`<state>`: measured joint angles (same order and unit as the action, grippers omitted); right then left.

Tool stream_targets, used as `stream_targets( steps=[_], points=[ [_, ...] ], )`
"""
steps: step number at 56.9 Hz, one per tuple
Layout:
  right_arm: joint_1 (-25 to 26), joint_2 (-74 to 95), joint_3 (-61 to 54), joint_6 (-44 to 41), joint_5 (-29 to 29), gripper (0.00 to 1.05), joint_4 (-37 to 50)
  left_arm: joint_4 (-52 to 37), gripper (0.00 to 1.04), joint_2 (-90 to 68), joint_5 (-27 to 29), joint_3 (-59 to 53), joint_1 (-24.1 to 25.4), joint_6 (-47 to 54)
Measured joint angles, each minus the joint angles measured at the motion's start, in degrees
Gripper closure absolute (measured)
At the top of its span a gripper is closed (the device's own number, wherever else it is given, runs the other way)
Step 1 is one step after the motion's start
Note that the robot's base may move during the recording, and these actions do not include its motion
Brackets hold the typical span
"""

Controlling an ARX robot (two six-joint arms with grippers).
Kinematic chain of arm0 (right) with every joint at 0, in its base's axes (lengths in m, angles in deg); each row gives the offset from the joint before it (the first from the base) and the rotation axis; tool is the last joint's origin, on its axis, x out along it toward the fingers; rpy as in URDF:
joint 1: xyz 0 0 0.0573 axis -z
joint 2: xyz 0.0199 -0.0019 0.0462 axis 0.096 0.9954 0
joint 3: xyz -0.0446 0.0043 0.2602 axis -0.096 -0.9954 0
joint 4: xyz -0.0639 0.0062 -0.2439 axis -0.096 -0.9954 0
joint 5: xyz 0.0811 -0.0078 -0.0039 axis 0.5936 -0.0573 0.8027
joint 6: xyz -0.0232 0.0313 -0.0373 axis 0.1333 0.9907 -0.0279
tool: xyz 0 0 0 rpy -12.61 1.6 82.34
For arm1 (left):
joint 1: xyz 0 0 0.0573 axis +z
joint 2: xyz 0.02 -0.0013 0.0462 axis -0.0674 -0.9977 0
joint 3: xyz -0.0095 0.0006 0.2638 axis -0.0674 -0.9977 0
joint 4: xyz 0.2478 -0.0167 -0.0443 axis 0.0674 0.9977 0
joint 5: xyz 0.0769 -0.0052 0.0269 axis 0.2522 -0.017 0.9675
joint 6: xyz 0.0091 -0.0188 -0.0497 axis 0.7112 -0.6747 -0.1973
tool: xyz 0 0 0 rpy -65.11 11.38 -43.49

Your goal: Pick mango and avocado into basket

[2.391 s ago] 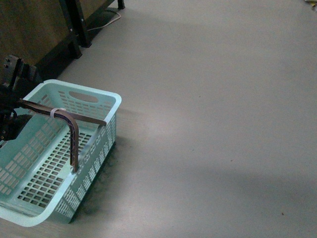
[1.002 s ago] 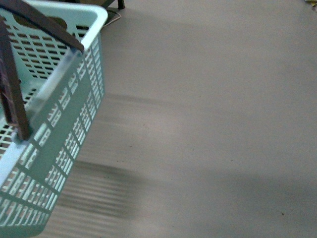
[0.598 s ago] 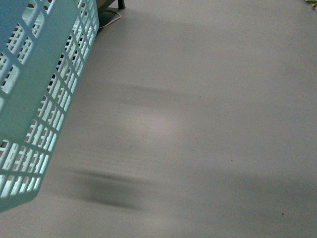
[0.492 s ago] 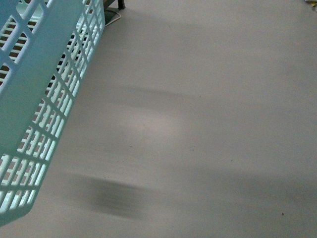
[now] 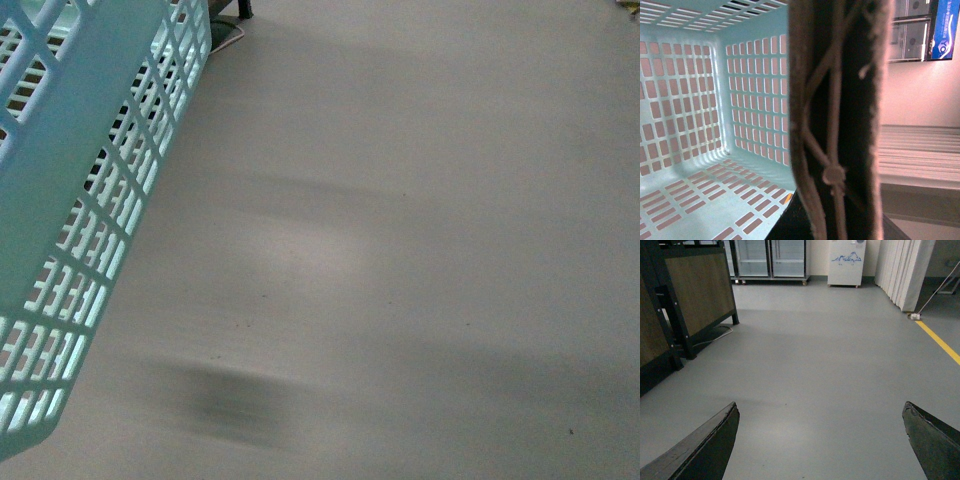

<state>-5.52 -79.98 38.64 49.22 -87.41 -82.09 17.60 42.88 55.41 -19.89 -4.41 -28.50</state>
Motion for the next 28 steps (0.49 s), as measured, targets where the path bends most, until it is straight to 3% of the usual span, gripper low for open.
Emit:
stream_targets(
  steps=[28],
  points=[
    [0.0, 0.0, 0.0, 0.0, 0.0, 0.08, 0.0, 0.2, 0.99, 0.0, 0.0, 0.0, 0.0, 0.0]
  ],
)
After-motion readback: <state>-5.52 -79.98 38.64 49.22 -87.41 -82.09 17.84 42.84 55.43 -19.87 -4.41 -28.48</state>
